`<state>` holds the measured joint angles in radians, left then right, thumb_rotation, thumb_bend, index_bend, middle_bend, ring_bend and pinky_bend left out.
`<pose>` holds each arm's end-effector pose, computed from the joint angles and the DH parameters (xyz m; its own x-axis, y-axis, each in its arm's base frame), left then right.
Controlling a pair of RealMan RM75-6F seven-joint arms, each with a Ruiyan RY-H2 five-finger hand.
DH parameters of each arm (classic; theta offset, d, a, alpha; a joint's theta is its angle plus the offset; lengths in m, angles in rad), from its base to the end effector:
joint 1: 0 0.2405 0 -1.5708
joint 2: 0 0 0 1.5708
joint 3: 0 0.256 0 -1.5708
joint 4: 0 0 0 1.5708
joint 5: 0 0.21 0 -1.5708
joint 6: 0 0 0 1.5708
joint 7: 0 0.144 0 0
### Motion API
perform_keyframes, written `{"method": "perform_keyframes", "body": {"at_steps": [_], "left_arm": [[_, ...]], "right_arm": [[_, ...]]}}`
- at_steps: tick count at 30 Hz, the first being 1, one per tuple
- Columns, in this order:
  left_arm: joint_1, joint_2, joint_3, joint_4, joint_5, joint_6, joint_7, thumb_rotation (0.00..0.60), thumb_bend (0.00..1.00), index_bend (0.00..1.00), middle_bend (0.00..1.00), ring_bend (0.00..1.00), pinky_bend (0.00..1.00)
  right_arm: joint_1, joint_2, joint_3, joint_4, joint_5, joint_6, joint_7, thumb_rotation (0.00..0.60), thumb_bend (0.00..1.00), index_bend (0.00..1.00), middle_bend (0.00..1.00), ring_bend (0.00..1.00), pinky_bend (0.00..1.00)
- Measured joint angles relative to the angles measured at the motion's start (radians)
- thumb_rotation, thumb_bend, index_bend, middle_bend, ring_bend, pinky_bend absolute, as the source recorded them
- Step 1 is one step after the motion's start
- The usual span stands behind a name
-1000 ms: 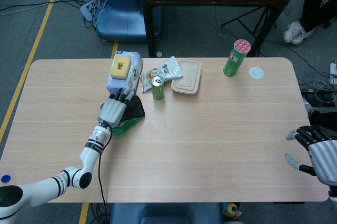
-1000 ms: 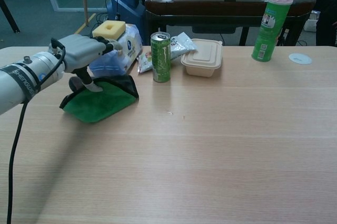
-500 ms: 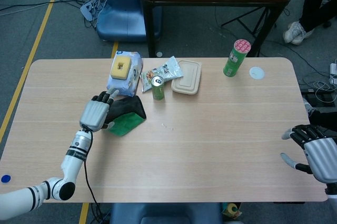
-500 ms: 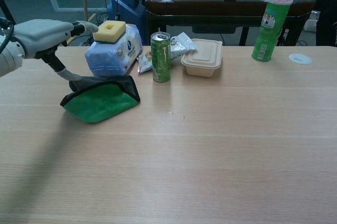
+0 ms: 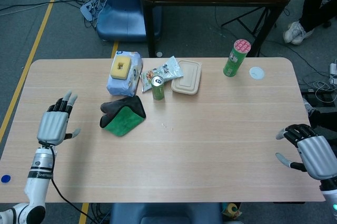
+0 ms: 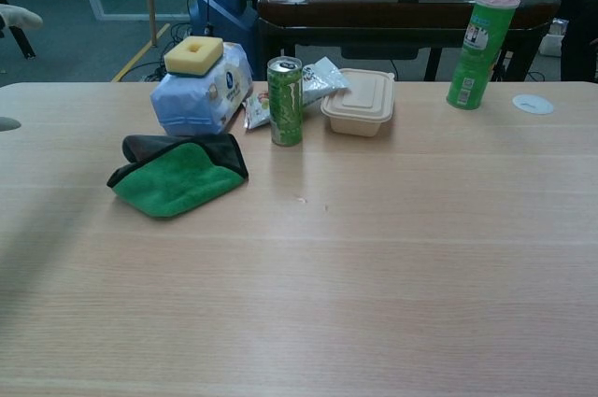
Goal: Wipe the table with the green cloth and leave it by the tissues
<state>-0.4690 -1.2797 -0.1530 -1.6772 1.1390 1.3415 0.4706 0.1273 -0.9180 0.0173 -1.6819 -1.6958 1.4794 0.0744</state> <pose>-0.2303 0.3001 0.1075 0.5459 -0.0159 0.8377 0.8361 -0.0545 -0.5459 -0.2806 -0.1832 0.1976 0.4663 -0.0236 0.8843 -0.8629 -0.2322 0.4488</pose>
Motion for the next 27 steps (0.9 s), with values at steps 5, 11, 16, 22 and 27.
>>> {"method": "perform_keyframes", "body": {"at_steps": [5, 11, 16, 22, 27], "left_arm": [[0.091, 0.047, 0.043, -0.05, 0.03, 0.088, -0.029, 0.6, 0.14, 0.05, 0.02, 0.12, 0.25], [0.186, 0.07, 0.092, -0.069, 0.111, 0.199, -0.066, 0.6, 0.14, 0.06, 0.03, 0.12, 0.25], [0.256, 0.085, 0.136, -0.084, 0.193, 0.279, -0.073, 0.6, 0.14, 0.07, 0.04, 0.12, 0.25], [0.329, 0.104, 0.175, -0.104, 0.26, 0.343, -0.084, 0.6, 0.14, 0.08, 0.04, 0.12, 0.25], [0.363, 0.106, 0.183, -0.105, 0.274, 0.351, -0.094, 0.6, 0.14, 0.08, 0.04, 0.12, 0.25]], "right_arm": [[0.02, -0.011, -0.005, 0.016, -0.015, -0.024, 0.005, 0.6, 0.3, 0.43, 0.4, 0.28, 0.25], [0.037, -0.027, -0.014, 0.03, -0.035, -0.042, 0.014, 0.6, 0.3, 0.43, 0.4, 0.28, 0.25], [0.045, -0.037, -0.02, 0.034, -0.055, -0.041, 0.013, 0.6, 0.3, 0.43, 0.4, 0.28, 0.25], [0.047, -0.047, -0.025, 0.04, -0.056, -0.037, 0.007, 0.6, 0.3, 0.43, 0.4, 0.28, 0.25], [0.051, -0.051, -0.026, 0.04, -0.056, -0.036, 0.004, 0.6, 0.3, 0.43, 0.4, 0.28, 0.25]]}}
